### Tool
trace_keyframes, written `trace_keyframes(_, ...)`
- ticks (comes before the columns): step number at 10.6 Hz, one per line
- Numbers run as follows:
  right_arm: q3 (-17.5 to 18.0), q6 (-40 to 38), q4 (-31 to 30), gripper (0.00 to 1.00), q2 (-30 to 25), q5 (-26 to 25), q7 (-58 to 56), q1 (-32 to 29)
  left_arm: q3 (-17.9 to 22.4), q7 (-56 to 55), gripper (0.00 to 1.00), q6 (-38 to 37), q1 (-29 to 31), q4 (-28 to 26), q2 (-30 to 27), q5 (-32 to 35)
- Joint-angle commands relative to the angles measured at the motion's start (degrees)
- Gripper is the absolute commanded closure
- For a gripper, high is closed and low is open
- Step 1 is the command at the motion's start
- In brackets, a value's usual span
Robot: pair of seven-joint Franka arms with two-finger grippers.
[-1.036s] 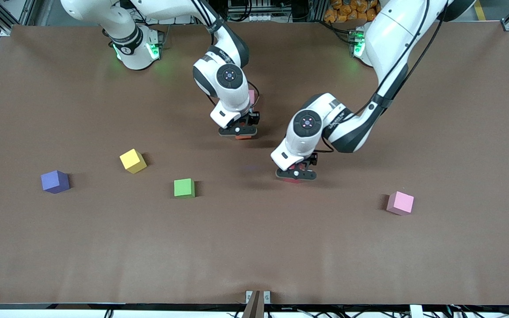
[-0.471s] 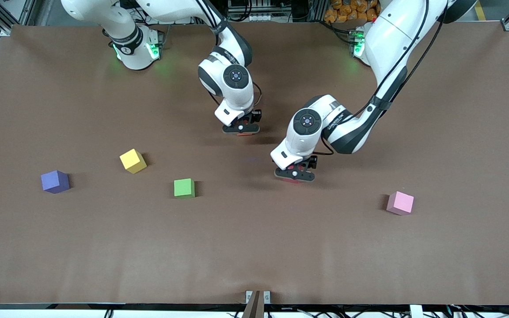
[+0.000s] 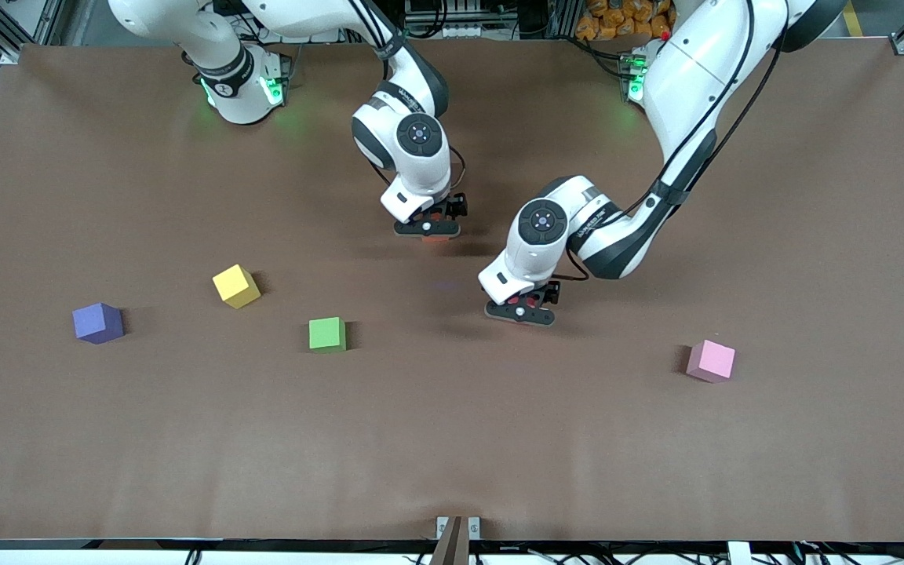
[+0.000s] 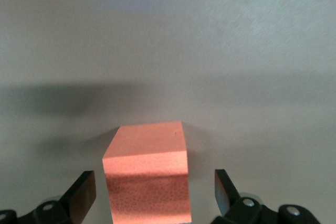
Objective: Arrange blocks into number 1
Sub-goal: 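Grasp the green cube with the right gripper while the left lifts red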
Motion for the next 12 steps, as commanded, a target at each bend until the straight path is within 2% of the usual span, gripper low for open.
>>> trace_keyframes(1,0.2,-4.5,-0.4,0.00,-5.5,0.2,0.0,-5.4,0.4,-0.5,0.00,1.4,-0.2,1.5,1.9,1.6)
trace_keyframes(2,0.1,-5.1,-0.4,0.00,-5.9,-0.1,-1.0,-8.1,1.2,-0.5,0.00,2.5,-0.3,1.7,2.1,1.6)
trace_keyframes(4,0.1,-4.7,-0.2,0.00,-5.9,-0.4,-10.5,-14.6,1.9,-0.5,0.00,3.4,-0.5,1.8,2.9,2.0)
trace_keyframes(5,0.1,-4.6,0.6,0.00,-5.8,-0.4,-14.7,-17.0,1.9,-0.6,0.27,3.5,-0.4,1.8,2.9,2.7)
trace_keyframes(7,0.0,-4.4,3.9,0.00,-3.6,-0.5,-24.1,-22.3,1.9,-3.6,0.94,3.5,-0.4,1.5,2.9,2.8)
trace_keyframes(8,-0.1,-4.4,5.8,0.00,-2.3,-0.5,-28.8,-24.5,1.9,-5.9,1.00,3.4,-0.3,1.2,2.9,2.9)
trace_keyframes(10,-2.5,-4.4,10.3,0.00,1.5,-0.4,-33.0,-25.2,1.9,-10.0,1.00,2.6,-1.0,0.8,2.3,2.9)
trace_keyframes(12,-4.8,-4.4,14.3,0.00,5.5,-0.3,-33.9,-24.6,1.4,-17.3,1.00,-2.8,-3.4,0.7,0.1,3.0)
